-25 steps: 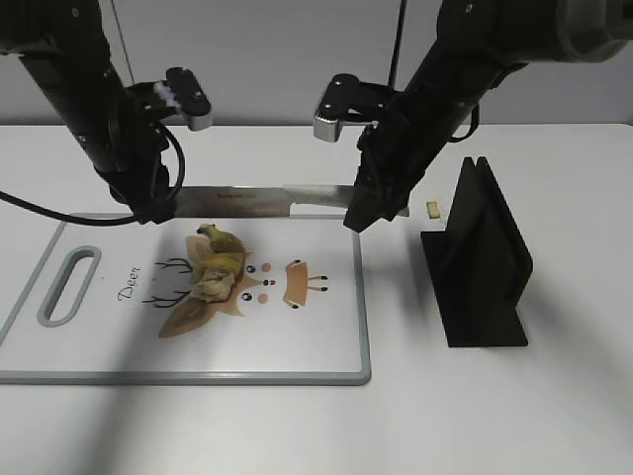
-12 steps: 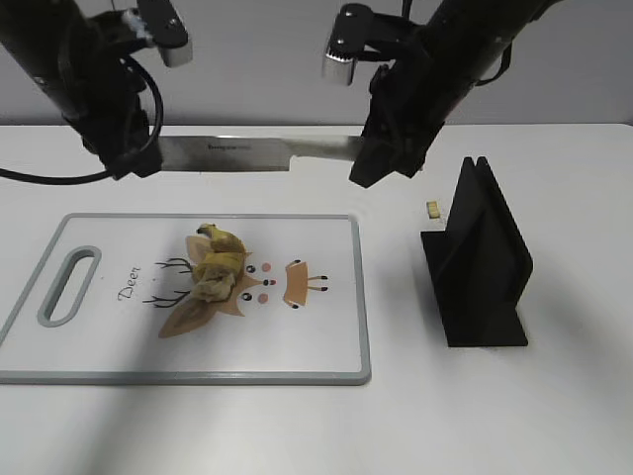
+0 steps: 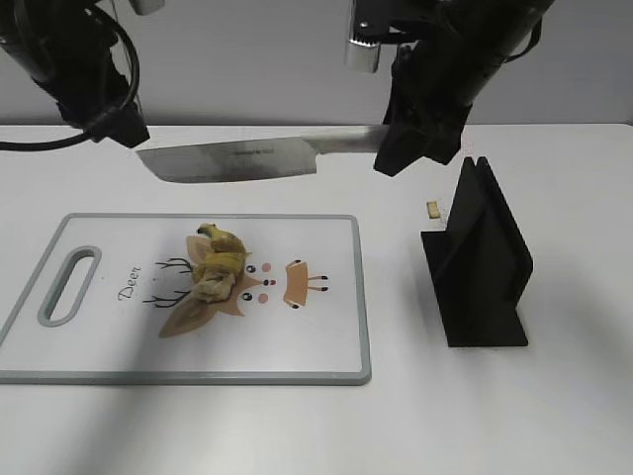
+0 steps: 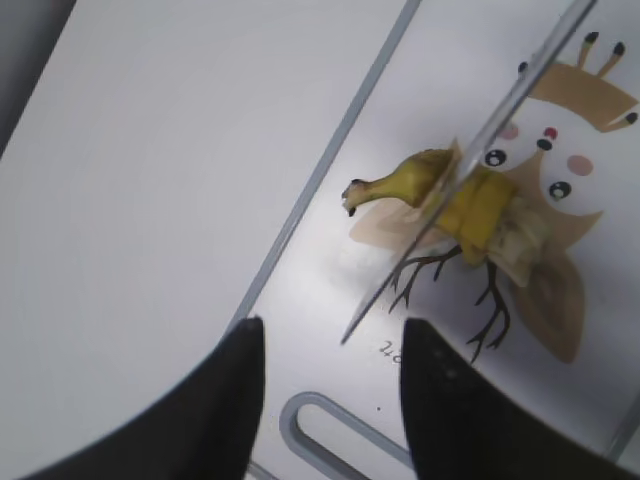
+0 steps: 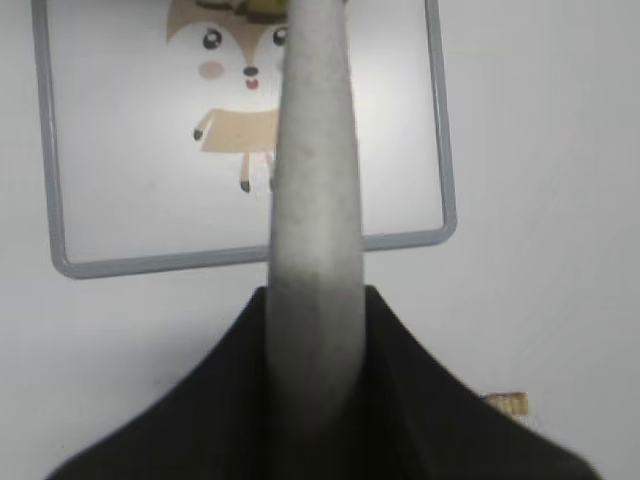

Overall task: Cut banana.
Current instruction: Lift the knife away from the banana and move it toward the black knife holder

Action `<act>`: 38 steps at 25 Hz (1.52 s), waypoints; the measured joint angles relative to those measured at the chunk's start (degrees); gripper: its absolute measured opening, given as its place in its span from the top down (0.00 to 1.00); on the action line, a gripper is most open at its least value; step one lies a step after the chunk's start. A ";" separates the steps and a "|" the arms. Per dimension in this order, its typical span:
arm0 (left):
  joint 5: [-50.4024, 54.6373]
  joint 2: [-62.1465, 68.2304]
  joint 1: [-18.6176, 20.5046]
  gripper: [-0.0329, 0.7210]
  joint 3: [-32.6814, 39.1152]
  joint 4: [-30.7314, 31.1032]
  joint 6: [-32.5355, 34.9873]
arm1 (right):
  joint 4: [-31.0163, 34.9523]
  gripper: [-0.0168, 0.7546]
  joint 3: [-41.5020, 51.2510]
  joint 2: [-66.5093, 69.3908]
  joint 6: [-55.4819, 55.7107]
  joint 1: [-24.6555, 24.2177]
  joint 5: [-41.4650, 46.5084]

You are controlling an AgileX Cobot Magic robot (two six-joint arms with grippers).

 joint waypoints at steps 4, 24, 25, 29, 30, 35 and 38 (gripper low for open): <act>-0.26 -0.04 0.06 0.21 0.00 -0.01 -0.25 | -0.31 0.75 -1.07 0.00 -1.23 -0.18 0.81; 8.15 -13.59 13.47 0.17 0.00 1.99 -25.12 | -0.16 0.75 -7.19 -0.96 13.49 -0.18 8.88; 10.43 -14.19 14.31 0.17 0.00 2.56 -26.64 | -0.16 0.75 -7.80 -0.96 15.90 -0.18 8.99; 14.21 -16.32 16.05 0.17 0.00 7.54 -35.21 | -0.39 0.75 -10.14 -0.96 24.68 -0.18 9.31; 14.35 -16.82 16.25 0.17 0.00 8.98 -37.44 | -0.56 0.75 -10.44 -1.03 26.98 -0.18 9.31; 14.50 -19.38 16.37 0.17 0.00 12.27 -41.53 | -3.38 0.75 -10.69 -1.78 38.93 -0.18 9.52; 14.54 -20.85 16.37 0.17 0.00 12.33 -41.72 | -4.85 0.75 -10.75 -2.81 44.47 -0.18 9.71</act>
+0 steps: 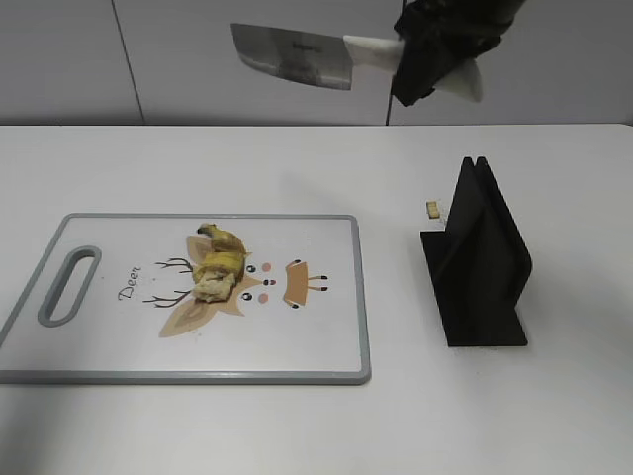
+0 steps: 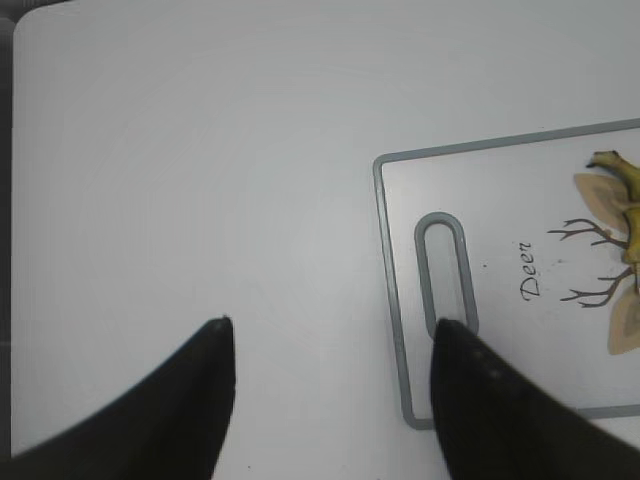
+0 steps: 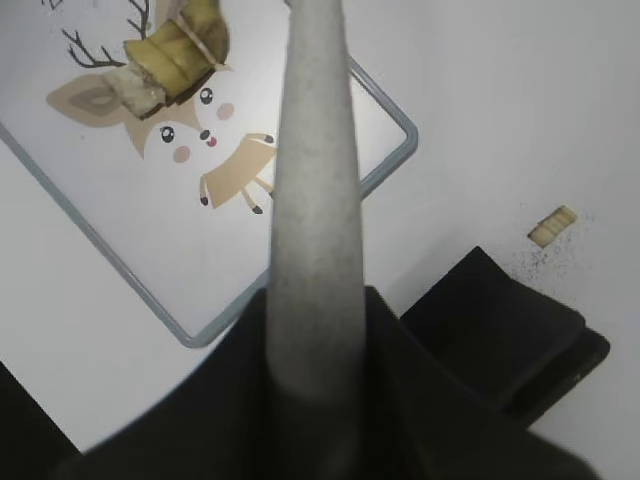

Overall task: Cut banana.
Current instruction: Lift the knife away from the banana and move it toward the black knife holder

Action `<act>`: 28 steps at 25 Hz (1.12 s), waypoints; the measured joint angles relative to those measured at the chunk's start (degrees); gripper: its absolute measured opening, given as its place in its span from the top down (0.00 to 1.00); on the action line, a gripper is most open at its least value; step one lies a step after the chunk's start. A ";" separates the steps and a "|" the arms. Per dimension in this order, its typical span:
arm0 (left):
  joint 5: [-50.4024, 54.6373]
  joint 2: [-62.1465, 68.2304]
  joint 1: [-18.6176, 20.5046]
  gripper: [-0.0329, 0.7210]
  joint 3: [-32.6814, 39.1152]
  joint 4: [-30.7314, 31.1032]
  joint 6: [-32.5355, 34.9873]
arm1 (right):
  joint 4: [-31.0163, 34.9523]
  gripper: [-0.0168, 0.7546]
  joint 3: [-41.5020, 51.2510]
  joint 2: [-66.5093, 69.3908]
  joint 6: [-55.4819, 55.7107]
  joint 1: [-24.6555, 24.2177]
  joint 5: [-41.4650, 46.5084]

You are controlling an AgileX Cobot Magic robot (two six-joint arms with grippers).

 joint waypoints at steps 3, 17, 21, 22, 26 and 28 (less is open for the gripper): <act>0.06 -1.69 0.00 0.17 0.00 0.00 -0.14 | -0.34 0.75 0.11 -1.74 5.21 0.00 0.04; 0.13 -17.40 0.00 0.17 19.83 -0.05 -0.73 | -4.86 0.75 12.34 -14.58 22.67 0.00 -2.79; 0.23 -23.56 0.00 0.18 24.90 -0.05 -1.33 | -6.66 0.75 16.92 -17.68 25.01 0.00 -4.15; 0.28 -24.93 0.00 0.18 26.04 -0.05 -1.67 | -7.09 0.75 17.92 -18.44 25.64 0.00 -4.56; 0.28 -31.76 0.00 0.18 30.37 -0.05 -2.62 | -7.87 0.75 22.61 -21.46 27.89 0.00 -7.17; 0.28 -35.52 0.00 0.18 32.56 -0.05 -2.79 | -8.00 0.75 25.01 -23.02 29.12 0.00 -8.70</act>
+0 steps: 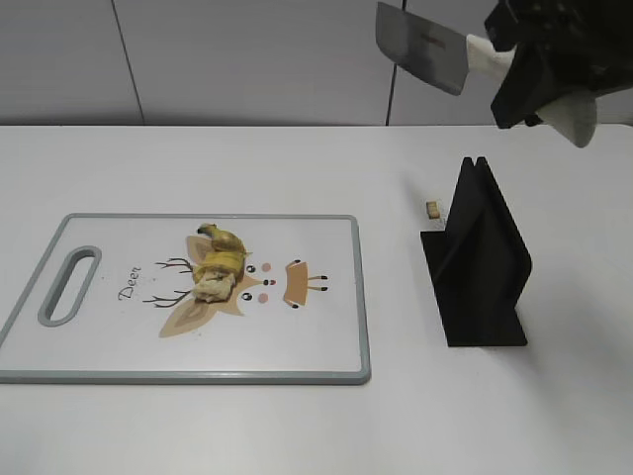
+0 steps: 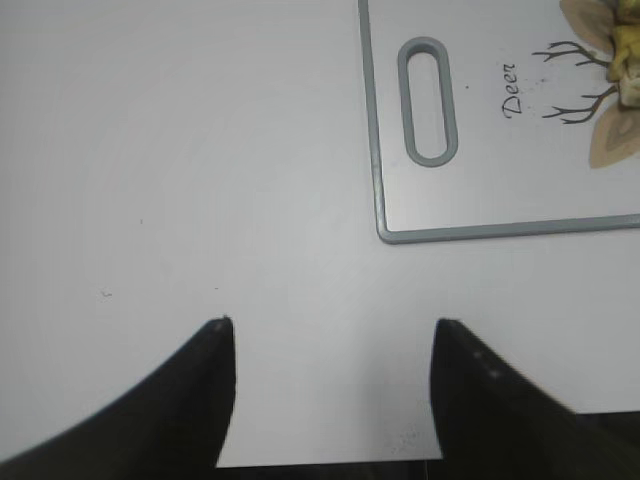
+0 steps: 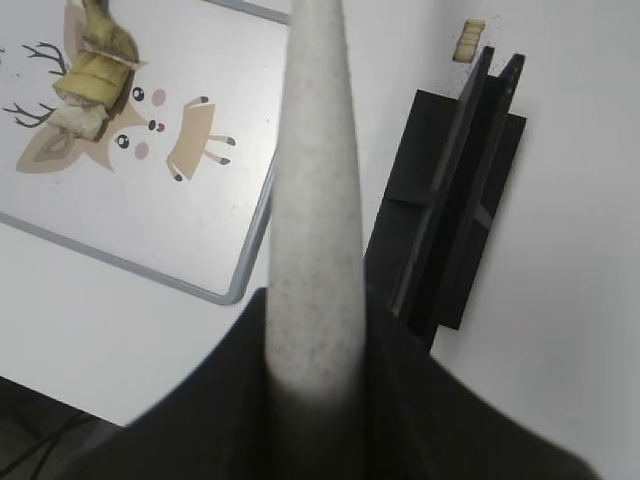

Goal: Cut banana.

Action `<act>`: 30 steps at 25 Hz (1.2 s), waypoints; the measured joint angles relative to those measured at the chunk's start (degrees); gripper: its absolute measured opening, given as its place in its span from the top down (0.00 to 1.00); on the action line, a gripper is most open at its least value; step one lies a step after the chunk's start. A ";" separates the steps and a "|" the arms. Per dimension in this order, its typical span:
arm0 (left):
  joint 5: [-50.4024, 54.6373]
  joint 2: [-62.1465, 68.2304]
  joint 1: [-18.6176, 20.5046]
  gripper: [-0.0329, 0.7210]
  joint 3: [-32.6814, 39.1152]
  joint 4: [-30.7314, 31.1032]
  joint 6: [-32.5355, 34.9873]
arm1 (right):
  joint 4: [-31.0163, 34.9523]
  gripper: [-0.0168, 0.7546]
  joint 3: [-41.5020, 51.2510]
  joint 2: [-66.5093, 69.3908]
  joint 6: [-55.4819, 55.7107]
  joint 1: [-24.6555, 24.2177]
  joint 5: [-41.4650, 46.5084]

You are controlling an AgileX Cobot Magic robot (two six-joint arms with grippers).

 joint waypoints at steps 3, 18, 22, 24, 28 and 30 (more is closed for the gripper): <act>-0.11 -5.24 0.00 0.18 3.44 0.00 -0.24 | -0.52 0.75 3.14 -2.40 1.67 0.00 -1.72; -0.29 -30.72 0.00 0.19 17.57 0.00 -3.72 | -3.70 0.75 16.32 -13.10 9.86 0.00 -4.75; -0.60 -36.00 0.00 0.19 19.86 0.07 -5.41 | -4.91 0.75 18.75 -15.40 12.15 0.00 -5.08; -1.20 -38.04 0.00 0.19 20.31 0.40 -5.54 | -4.98 0.75 19.93 -16.43 12.90 0.00 -5.14; -3.28 -41.14 0.00 0.19 20.70 0.40 -5.72 | -5.11 0.75 21.47 -17.75 14.02 0.00 -5.14; -5.02 -41.47 0.00 0.19 21.29 0.40 -5.78 | -5.56 0.75 21.82 -17.88 14.53 0.00 -5.15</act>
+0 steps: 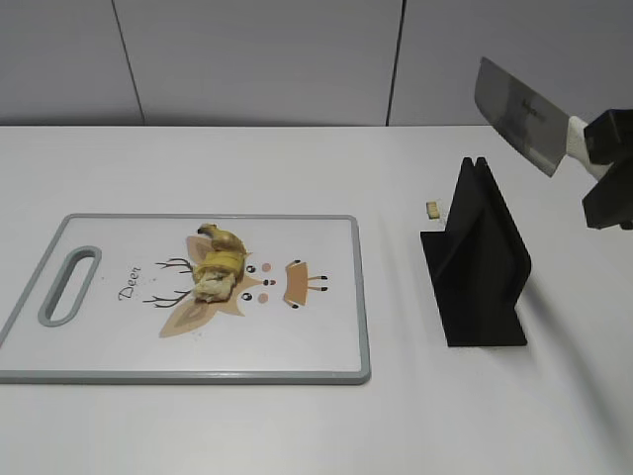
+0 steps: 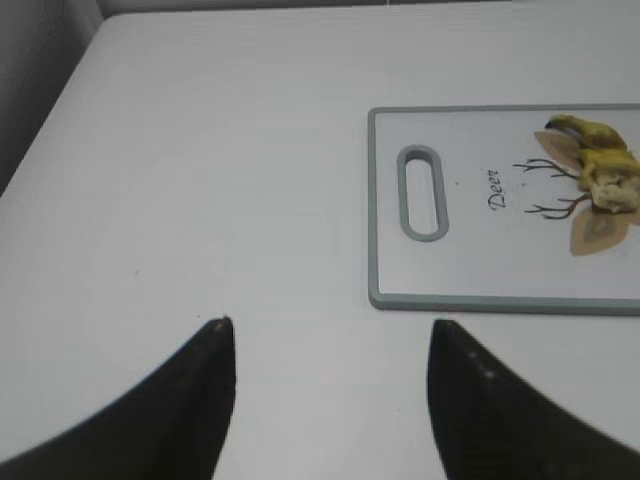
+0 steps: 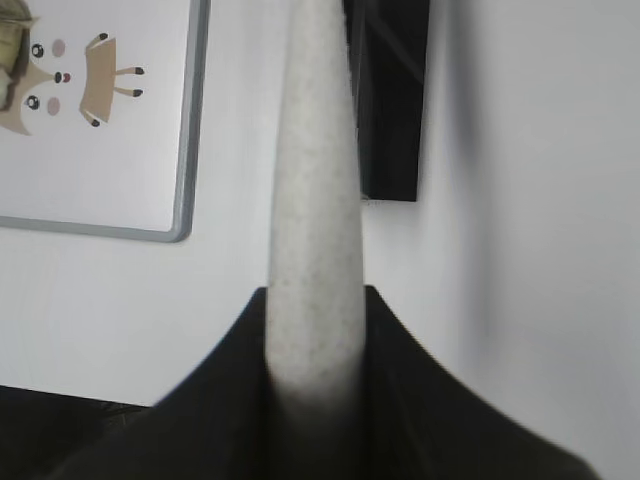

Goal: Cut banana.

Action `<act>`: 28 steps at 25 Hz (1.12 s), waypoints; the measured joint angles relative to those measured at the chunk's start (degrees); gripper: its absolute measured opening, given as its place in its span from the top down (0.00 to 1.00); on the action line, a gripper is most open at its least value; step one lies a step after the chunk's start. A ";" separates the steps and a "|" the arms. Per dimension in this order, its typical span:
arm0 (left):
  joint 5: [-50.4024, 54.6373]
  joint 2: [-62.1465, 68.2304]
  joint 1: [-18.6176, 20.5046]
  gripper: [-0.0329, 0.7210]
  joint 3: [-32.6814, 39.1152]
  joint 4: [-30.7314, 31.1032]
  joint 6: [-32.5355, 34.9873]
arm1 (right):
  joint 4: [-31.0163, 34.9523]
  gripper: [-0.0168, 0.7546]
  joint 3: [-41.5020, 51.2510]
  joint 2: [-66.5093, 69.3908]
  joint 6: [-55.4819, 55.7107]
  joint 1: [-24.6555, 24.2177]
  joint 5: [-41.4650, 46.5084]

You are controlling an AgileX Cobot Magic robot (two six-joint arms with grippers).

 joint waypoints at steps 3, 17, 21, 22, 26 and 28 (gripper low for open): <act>-2.46 -0.19 0.00 0.19 1.27 0.00 0.00 | -0.75 0.75 0.64 0.00 0.59 0.00 -0.33; -3.18 -0.20 0.00 0.19 1.30 0.00 0.00 | -3.51 0.75 0.78 4.87 3.72 0.00 -5.49; -3.20 -0.20 0.00 0.19 1.30 0.00 0.00 | -3.51 0.75 0.83 7.61 3.80 0.00 -5.96; -3.20 -0.20 0.00 0.19 1.30 0.00 0.00 | -3.51 0.75 0.83 8.14 3.84 0.00 -6.43; -3.20 -0.20 0.00 0.19 1.30 0.00 0.00 | -3.51 0.75 0.83 9.40 3.84 0.00 -8.02; -3.20 -0.20 0.00 0.19 1.30 0.00 0.00 | -3.51 0.75 0.83 9.81 3.84 0.00 -8.67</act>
